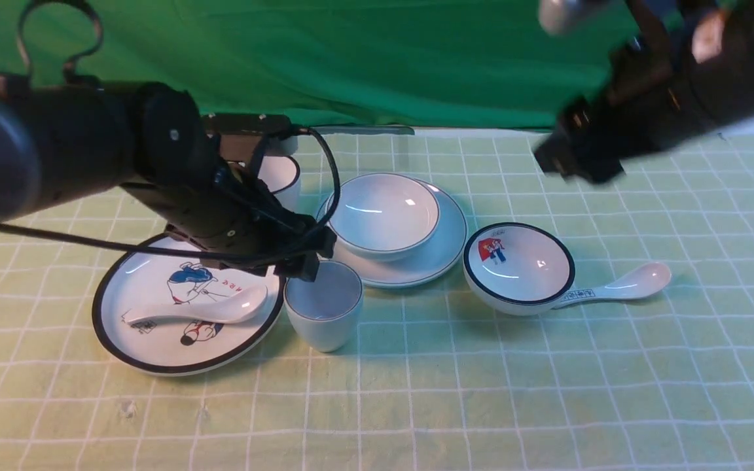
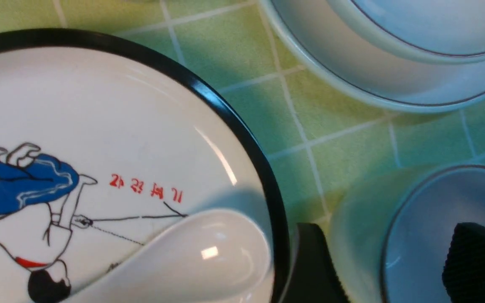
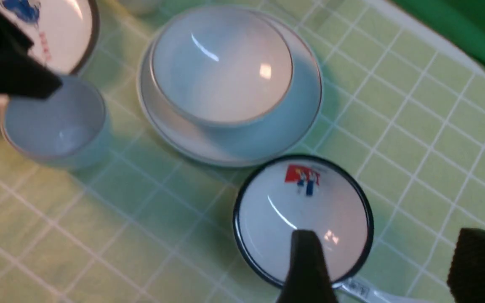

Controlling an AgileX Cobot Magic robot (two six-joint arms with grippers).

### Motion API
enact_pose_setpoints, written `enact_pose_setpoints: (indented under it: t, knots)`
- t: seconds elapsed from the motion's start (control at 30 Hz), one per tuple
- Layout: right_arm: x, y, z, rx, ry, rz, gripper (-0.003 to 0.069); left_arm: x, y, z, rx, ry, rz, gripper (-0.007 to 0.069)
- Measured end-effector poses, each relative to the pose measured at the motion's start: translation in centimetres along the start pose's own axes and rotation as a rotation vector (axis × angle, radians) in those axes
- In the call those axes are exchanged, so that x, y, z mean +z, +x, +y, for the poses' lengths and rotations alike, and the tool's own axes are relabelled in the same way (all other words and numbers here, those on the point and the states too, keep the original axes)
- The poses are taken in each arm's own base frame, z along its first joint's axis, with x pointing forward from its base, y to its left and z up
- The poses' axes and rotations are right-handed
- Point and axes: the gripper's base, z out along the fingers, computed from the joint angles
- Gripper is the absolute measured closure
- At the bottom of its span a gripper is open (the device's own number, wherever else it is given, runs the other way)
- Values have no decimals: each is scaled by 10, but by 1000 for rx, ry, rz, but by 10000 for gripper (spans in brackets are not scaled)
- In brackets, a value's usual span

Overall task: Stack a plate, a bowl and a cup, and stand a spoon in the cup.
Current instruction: Use the left arm to grab a blue teacup, then use the left arm to put the blue teacup into the blue rice bowl in the middle

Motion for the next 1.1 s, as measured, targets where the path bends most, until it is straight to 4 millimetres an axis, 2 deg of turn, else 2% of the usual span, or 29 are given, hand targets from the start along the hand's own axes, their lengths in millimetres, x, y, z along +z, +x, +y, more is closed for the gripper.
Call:
enact_pose_setpoints:
  t: [0.07, 0.1, 0.2, 0.3, 0.47, 0.53, 0.67, 0.7, 0.73, 0.77, 0.8, 0.87, 0.9, 0.97, 1.03, 1.07, 1.1]
  knots:
    - [2, 14, 1, -11, 22, -8, 184, 7, -1, 1, 1, -3, 13, 275]
    - [5, 28, 2, -14, 44, -17, 184, 12, -1, 1, 0, -4, 24, 321]
    - [15, 50, 4, 8, 64, -22, 184, 22, 3, 2, 10, -4, 67, 466]
    - [19, 52, 4, 16, 73, -40, 184, 26, 6, 2, 25, -3, 92, 567]
    - [14, 46, 3, 39, 80, -77, 184, 21, 5, 1, 65, 2, 115, 587]
    - [7, 42, 3, 41, 83, -95, 184, 6, -5, -2, 79, 9, 97, 587]
    - [-8, 32, 2, 34, 96, -154, 184, -42, -47, -14, 76, 52, -113, 587]
    - [-8, 32, 2, 34, 96, -155, 184, -44, -50, -15, 75, 56, -125, 587]
    - [-9, 31, 2, 34, 98, -166, 184, -52, -59, -17, 75, 62, -173, 587]
    - [-9, 30, 1, 39, 100, -174, 184, -61, -76, -20, 78, 70, -242, 587]
    - [-8, 30, 1, 41, 100, -173, 184, -64, -83, -21, 80, 73, -264, 587]
    - [-8, 30, 1, 49, 99, -174, 184, -60, -98, -22, 86, 76, -283, 587]
    - [-8, 30, 1, 50, 99, -173, 184, -51, -103, -22, 87, 76, -268, 587]
    - [-8, 31, 2, 55, 98, -171, 184, -21, -109, -19, 89, 74, -199, 587]
    - [-7, 31, 2, 56, 97, -169, 184, -8, -109, -18, 88, 75, -158, 587]
    - [-6, 32, 2, 58, 97, -167, 184, 14, -111, -17, 78, 74, -108, 587]
    - [-6, 32, 2, 58, 97, -167, 184, 23, -110, -16, 71, 73, -89, 587]
